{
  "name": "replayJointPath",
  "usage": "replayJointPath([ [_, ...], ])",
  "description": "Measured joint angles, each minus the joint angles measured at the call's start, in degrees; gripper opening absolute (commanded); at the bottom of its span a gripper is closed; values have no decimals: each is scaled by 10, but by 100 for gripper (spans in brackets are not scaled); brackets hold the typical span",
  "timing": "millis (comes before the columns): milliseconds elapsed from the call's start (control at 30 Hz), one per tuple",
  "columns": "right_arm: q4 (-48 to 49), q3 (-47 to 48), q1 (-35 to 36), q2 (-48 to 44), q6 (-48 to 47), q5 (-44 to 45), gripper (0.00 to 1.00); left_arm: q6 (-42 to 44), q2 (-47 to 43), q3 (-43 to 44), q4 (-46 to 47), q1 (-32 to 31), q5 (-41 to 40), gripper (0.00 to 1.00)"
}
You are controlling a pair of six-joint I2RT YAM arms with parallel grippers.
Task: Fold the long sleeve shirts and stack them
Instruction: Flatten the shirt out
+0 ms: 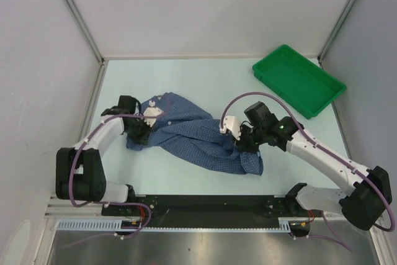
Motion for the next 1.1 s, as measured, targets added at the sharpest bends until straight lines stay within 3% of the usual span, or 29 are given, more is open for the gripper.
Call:
replayJointPath([
  [133, -1, -23, -8, -7, -9, 5, 0, -4, -33, 108, -36, 9, -5, 0],
  [300, -2, -46, -25, -9, -24, 10, 0, -37, -27, 325, -40, 1, 13, 0],
  [433, -4, -58, -51, -23, -43, 15, 0, -88, 39, 459, 1, -26, 19, 0],
  [533, -6, -68, -67, -39, -61, 21, 0, -124, 150, 582, 41, -59, 14, 1],
  [567, -7, -70, -71, -42, -66, 24, 0, -134, 202, 635, 53, -71, 12, 30],
  [633, -6, -70, -77, -44, -74, 26, 6, -149, 302, 741, 75, -90, 6, 63],
  [667, -6, -70, -78, -44, -76, 29, 29, -157, 356, 798, 82, -98, -2, 76],
  [733, -14, -69, -78, -44, -76, 35, 55, -169, 454, 899, 82, -110, -18, 81],
  [767, -24, -63, -78, -42, -75, 38, 68, -173, 488, 930, 75, -111, -25, 89],
  [867, -55, -12, -78, -25, -68, 33, 78, -175, 505, 899, 31, -98, -7, 91],
  [1100, -26, 95, -35, 51, -22, -3, 76, -70, 209, 394, -30, 55, 92, 93],
])
